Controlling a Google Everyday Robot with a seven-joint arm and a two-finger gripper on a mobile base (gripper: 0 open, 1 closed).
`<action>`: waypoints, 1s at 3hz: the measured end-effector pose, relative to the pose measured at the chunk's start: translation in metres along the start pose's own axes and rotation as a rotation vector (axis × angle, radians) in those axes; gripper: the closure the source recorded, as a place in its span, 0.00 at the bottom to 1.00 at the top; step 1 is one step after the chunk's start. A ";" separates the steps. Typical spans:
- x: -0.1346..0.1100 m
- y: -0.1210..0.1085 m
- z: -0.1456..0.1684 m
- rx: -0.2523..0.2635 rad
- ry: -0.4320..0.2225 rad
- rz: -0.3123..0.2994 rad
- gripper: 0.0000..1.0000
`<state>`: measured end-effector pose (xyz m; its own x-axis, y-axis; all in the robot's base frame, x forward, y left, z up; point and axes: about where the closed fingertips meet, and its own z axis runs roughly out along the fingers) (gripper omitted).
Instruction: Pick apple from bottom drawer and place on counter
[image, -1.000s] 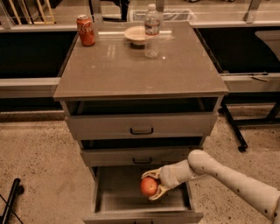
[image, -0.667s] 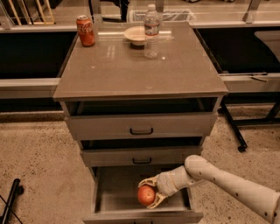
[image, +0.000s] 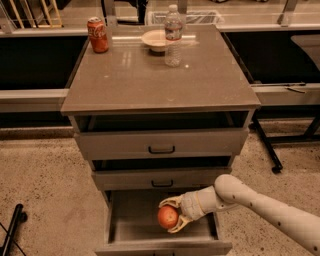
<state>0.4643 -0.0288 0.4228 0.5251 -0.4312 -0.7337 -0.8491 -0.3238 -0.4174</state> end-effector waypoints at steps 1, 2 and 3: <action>-0.053 -0.038 -0.036 0.098 0.081 -0.052 1.00; -0.110 -0.071 -0.073 0.174 0.171 -0.059 1.00; -0.157 -0.107 -0.102 0.215 0.242 -0.067 1.00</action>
Offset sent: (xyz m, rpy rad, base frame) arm 0.0130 0.0042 0.2573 -0.1158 -0.2688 -0.2969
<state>0.4789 -0.0123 0.6373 0.5565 -0.6107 -0.5633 -0.7917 -0.1840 -0.5826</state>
